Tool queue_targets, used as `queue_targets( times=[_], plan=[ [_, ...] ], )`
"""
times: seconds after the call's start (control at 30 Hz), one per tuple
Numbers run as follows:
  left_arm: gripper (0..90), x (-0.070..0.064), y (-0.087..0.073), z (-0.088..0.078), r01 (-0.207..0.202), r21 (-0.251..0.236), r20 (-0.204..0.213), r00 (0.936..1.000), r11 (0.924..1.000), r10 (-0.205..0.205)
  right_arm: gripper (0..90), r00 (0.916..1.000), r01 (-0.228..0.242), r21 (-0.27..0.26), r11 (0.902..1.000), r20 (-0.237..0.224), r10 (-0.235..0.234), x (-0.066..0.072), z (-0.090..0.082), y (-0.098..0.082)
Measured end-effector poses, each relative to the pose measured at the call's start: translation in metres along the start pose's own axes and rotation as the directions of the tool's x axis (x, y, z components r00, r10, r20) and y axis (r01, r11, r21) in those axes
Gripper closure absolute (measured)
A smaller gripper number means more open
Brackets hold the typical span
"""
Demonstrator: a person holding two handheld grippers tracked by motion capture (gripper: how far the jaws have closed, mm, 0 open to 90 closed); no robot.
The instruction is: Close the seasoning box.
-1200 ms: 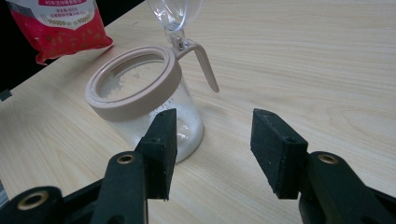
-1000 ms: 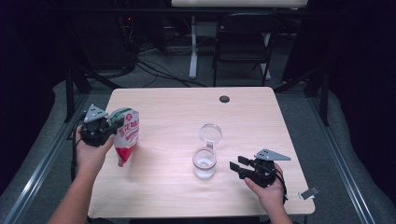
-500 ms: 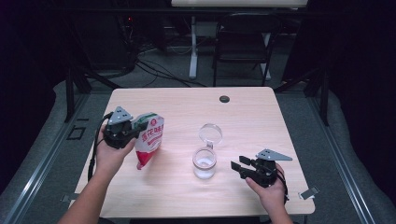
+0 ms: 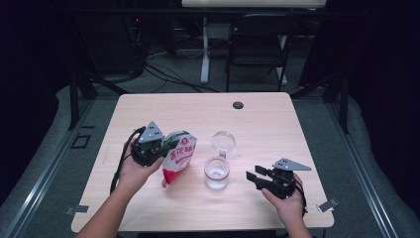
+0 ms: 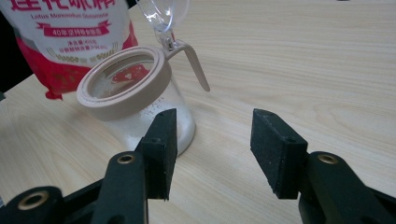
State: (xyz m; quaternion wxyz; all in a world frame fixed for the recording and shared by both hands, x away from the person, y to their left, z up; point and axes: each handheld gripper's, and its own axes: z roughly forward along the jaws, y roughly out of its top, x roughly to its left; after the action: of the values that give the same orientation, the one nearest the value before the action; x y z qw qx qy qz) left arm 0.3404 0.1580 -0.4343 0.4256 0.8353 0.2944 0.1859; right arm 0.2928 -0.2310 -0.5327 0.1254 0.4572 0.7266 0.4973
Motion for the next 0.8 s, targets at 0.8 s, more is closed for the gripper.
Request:
queue_targets(
  times=[0.8],
  plan=[
    [89.3,-0.012,-0.043,0.005,0.094,-0.066,0.109,0.9903,0.9934,-0.086,80.4,0.9779,0.192,0.092,0.9771,-0.102,-0.183,0.043,0.006,0.047]
  ],
)
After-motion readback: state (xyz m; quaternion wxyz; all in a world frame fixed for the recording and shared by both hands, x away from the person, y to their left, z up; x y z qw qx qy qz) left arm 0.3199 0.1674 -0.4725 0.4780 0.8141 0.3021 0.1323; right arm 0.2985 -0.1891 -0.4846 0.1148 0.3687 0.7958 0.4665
